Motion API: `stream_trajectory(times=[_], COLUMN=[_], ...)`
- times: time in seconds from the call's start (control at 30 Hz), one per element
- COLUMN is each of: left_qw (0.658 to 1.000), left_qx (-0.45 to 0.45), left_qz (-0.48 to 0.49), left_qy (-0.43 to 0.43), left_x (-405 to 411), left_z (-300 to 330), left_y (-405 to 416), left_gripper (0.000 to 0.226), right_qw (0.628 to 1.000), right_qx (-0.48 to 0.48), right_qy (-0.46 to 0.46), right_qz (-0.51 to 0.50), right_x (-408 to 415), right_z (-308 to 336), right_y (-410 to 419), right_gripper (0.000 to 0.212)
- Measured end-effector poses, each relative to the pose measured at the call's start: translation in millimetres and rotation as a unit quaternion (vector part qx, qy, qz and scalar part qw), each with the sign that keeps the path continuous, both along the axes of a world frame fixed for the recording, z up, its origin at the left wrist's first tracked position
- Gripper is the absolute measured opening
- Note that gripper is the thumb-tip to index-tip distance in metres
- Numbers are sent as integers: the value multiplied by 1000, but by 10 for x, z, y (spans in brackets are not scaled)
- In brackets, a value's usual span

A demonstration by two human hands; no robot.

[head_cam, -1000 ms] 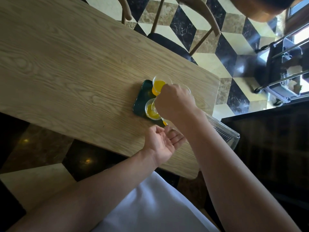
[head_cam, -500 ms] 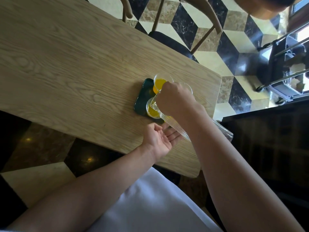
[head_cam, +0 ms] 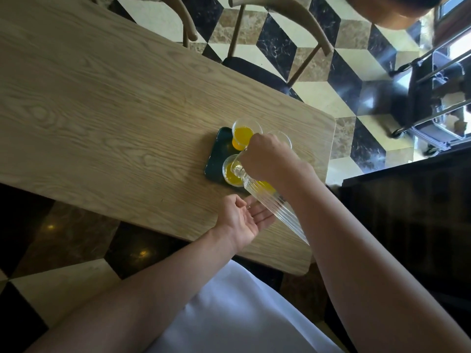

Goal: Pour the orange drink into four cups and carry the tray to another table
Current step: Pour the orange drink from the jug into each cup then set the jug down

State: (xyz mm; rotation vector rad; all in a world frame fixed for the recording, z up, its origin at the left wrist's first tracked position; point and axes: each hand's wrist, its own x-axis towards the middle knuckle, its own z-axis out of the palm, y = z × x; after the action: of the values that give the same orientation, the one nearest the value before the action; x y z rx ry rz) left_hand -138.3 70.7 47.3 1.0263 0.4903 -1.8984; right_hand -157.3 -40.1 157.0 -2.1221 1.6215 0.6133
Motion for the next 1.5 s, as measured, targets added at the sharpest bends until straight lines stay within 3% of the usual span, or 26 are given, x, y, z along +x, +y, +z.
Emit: stream_trajectory(times=[0.13,0.4,0.5,0.57,0.73,0.83,0.9,0.97,1.07,1.27,1.33,1.4,1.5], left_qw=[994,944,912,890,823,789,771,757,751,790,788,793,824], left_qx=[-2,-18,-49,-61,-66,-56,-50,-45,-47,-161,-193,-204,-203], left_qz=[-50,-78,-96,-100,-95,-104,-117,-123,-116,6,22,36,61], left_qy=[-97,-319,-396,-441,-557,-602,-624,-641,-648,-591,-584,-572,-525], left_x=[263,1287,1639,1811,2148,2380,2489,2529,2547,2441,2416,2439,2458], left_z=[102,385,533,664,838,861,831,821,762,663,570,435,219], left_y=[-42,-150,-264,-360,-639,-783,-886,-972,-1056,-1142,-1148,-1168,-1247], left_gripper=[51,54,22,17,32,29,45,43,25,40,44,48,44], right_qw=[999,972,954,929,829,785,761,727,688,614,596,607,667], right_qx=[13,74,64,70,118,124,117,107,65,1,1,-1,-6], right_qy=[-31,-217,-285,-348,-506,-543,-552,-577,-605,-676,-704,-707,-666], right_qz=[-11,-42,-65,-100,-206,-271,-319,-357,-396,-408,-386,-363,-334], right_x=[77,612,852,963,1122,1186,1231,1293,1385,1466,1469,1493,1543], right_z=[103,119,164,213,230,174,94,-1,-135,-374,-455,-525,-607], right_y=[-130,-317,-353,-399,-492,-522,-545,-561,-590,-765,-844,-957,-1142], right_gripper=[24,35,36,37,28,31,35,31,21,28,32,29,31])
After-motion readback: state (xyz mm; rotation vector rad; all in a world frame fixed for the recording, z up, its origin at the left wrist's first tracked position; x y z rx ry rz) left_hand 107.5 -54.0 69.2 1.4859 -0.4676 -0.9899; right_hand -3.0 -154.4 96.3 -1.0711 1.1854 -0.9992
